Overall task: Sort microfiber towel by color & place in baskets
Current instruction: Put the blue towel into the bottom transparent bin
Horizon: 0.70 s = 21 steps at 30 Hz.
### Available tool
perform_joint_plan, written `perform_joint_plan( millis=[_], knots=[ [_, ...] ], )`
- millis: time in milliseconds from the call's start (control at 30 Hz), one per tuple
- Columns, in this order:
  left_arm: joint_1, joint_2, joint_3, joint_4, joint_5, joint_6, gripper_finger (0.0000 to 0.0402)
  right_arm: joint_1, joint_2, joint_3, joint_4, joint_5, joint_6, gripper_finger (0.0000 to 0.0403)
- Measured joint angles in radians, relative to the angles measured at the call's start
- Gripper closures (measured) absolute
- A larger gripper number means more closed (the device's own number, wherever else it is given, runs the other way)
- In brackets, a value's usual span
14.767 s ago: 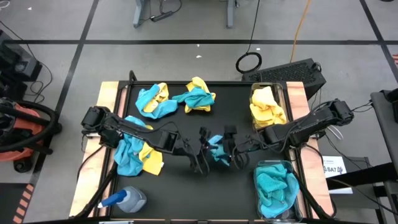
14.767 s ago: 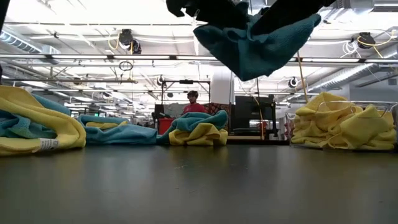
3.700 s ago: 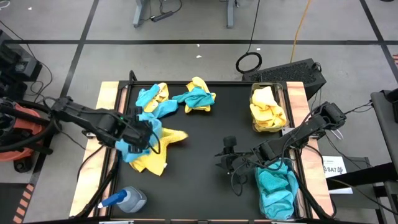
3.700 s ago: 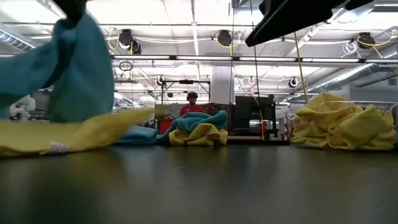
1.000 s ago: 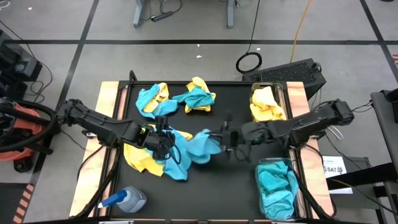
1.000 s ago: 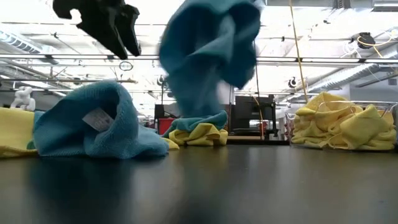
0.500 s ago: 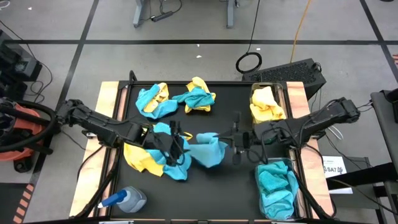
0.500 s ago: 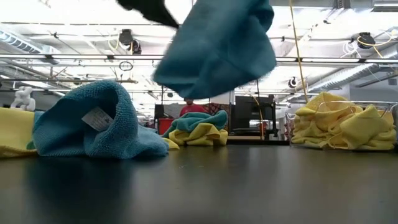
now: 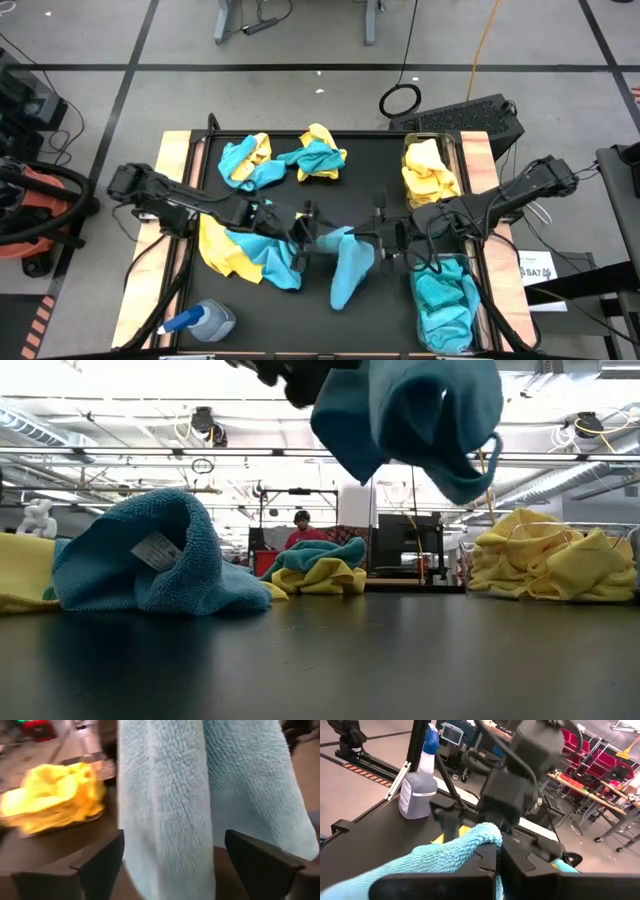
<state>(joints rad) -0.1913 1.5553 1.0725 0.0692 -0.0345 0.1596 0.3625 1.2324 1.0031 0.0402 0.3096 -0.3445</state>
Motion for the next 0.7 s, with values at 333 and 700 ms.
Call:
perform_joint_plan(
  millis=[333, 700],
  knots=[
    [0.015, 0.094, 0.0, 0.194, 0.406, -0.051, 0.0017, 0.0, 0.0, 0.0, -0.033, 0.011, -0.003, 0.0402],
    [0.015, 0.094, 0.0, 0.296, 0.36, -0.178, 0.0017, 0.0, 0.005, 0.0, -0.066, 0.075, 0.01, 0.0402]
  ],
)
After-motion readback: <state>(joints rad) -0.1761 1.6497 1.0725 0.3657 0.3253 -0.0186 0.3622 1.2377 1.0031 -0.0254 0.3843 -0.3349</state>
